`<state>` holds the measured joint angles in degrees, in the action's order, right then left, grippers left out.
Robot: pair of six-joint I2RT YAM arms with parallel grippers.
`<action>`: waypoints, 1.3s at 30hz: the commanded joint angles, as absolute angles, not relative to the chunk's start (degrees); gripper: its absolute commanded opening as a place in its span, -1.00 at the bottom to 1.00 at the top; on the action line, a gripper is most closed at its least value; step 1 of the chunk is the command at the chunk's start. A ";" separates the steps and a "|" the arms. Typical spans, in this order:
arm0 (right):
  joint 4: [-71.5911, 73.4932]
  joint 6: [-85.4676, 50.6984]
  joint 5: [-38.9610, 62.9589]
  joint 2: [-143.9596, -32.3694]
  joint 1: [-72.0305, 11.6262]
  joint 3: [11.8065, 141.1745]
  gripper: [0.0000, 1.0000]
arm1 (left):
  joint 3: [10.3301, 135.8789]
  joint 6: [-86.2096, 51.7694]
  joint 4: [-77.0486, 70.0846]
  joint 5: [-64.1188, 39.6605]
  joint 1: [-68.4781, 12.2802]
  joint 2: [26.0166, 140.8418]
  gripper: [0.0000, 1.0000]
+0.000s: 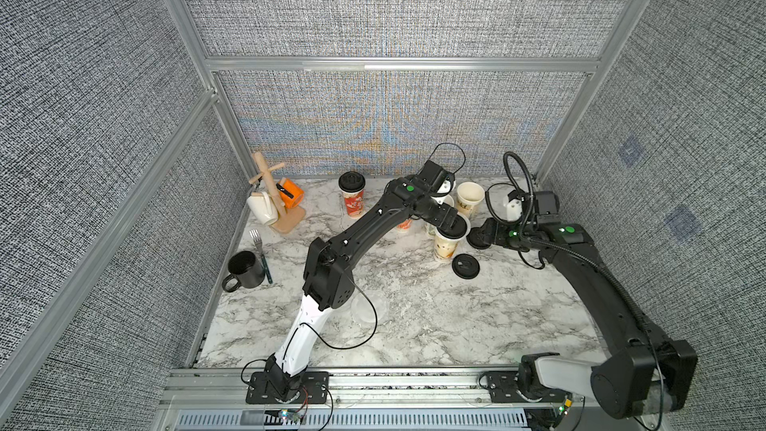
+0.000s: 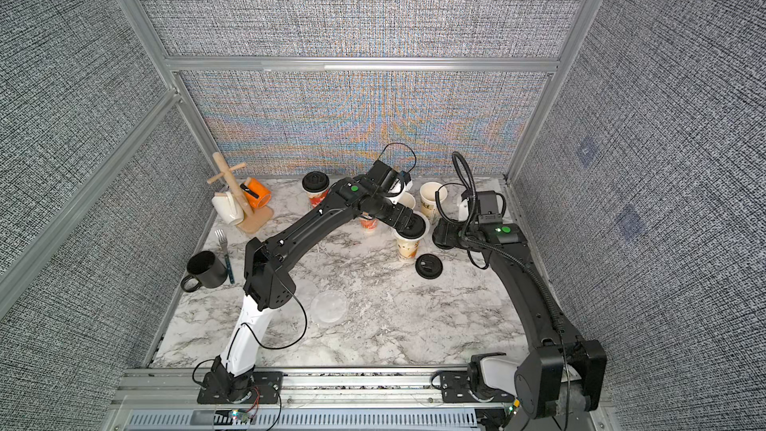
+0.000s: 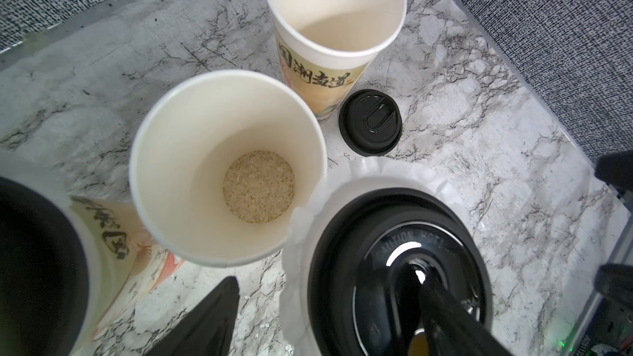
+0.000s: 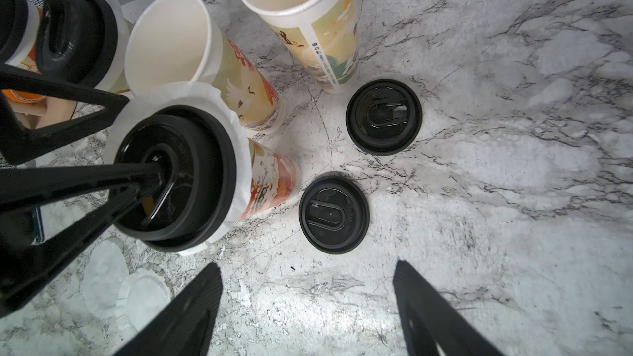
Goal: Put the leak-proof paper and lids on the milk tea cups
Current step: Secure the cup lid on the cup.
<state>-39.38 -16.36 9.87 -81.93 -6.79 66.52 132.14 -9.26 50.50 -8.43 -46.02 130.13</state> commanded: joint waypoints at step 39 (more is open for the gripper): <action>-36.19 -18.99 5.56 -92.61 -11.39 73.16 0.03 | 128.91 -8.07 57.04 -2.24 -45.96 129.82 0.65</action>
<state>-36.29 -19.09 6.68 -93.06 -11.20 73.23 129.49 -9.28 49.06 -7.49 -46.02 129.05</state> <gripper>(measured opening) 0.515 0.826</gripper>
